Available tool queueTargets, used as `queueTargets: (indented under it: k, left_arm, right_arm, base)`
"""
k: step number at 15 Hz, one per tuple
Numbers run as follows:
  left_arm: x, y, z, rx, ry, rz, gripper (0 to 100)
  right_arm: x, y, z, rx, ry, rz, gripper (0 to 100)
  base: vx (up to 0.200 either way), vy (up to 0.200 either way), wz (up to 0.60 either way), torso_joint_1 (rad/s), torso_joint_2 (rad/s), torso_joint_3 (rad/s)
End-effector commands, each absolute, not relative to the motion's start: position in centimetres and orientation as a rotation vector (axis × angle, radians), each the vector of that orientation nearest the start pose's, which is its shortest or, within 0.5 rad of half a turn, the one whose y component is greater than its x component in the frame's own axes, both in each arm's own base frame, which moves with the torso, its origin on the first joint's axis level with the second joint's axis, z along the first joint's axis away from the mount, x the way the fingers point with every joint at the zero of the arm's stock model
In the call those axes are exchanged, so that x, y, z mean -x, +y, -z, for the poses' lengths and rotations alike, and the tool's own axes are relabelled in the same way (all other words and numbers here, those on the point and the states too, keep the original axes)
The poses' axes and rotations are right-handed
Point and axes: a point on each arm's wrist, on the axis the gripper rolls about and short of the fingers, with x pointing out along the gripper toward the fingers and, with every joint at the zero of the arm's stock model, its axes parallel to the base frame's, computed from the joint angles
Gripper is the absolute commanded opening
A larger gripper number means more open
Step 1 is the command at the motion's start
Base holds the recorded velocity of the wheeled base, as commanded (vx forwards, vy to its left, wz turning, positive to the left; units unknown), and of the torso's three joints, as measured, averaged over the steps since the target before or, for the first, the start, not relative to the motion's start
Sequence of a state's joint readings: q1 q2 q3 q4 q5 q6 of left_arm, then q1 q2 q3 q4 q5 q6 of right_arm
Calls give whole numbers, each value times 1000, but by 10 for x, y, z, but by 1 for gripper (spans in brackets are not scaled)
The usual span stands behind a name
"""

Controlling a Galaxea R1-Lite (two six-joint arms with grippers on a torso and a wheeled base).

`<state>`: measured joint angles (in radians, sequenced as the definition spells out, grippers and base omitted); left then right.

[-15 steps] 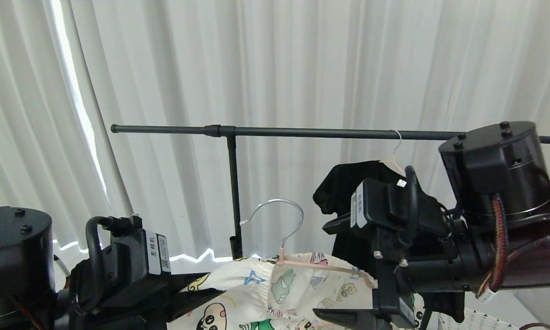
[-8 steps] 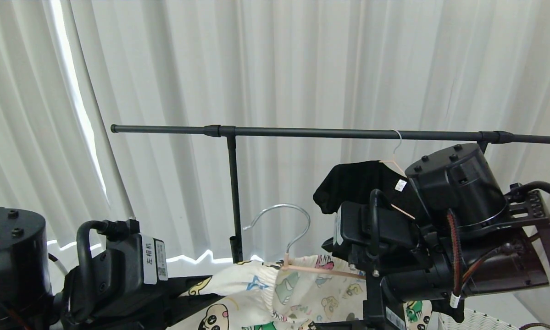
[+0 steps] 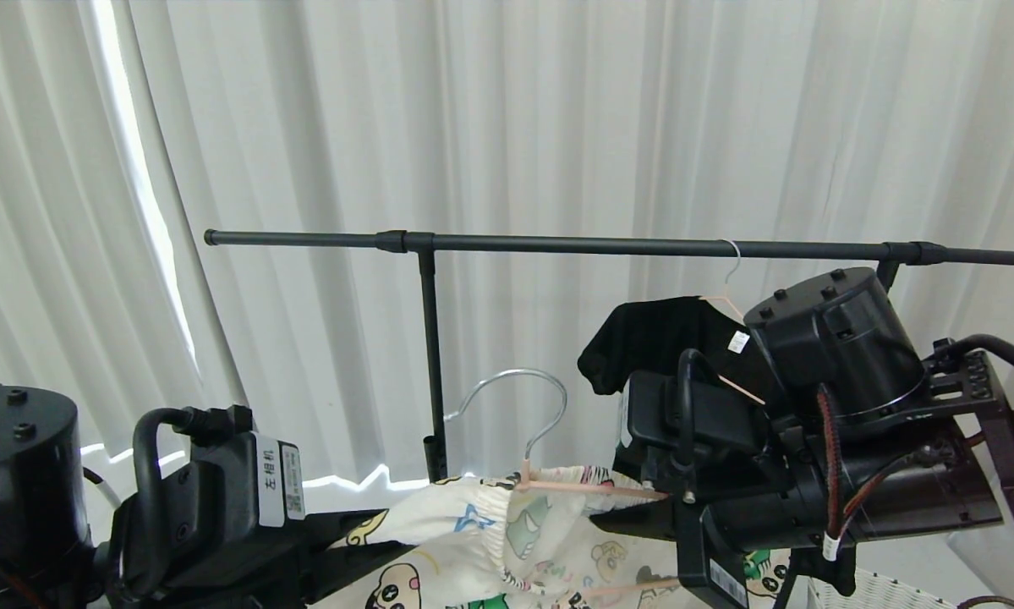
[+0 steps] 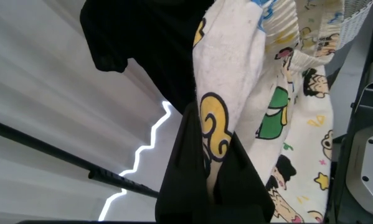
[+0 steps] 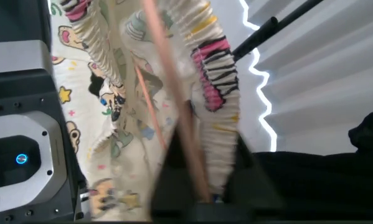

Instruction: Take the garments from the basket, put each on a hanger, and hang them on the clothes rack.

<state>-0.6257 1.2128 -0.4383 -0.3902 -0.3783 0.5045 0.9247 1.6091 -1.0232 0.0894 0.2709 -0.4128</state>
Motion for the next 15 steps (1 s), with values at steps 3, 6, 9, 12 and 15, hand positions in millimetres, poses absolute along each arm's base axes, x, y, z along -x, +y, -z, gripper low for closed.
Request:
queueTargets:
  k: [3,6,9,12,15]
  left_arm:
    - [-130,-104,-175,-509,136,1071,0]
    - [-130,-104,-174,-530,131,1067,100]
    - [-129,-102,-170,-533,150,1059,100]
    - [-125,-85,-163,-523,174,991,100]
    - [-125,-61,-148,-496,262,852,100]
  right_arm:
    - [-167,224,-203,575,425,-1264,0]
    - [-167,224,-206,607,377,-1272,0]
    - [-172,219,-207,639,351,-1258,0]
    - [-186,203,-213,661,303,-1195,0]
    - [-191,186,-225,657,260,-1139,0]
  base:
    - [0,0,0,0,0,0]
    - [0,0,0,0,0,0]
    - [0,0,0,0,0,0]
    - [0,0,0,0,0,0]
    - [0,0,0,0,0,0]
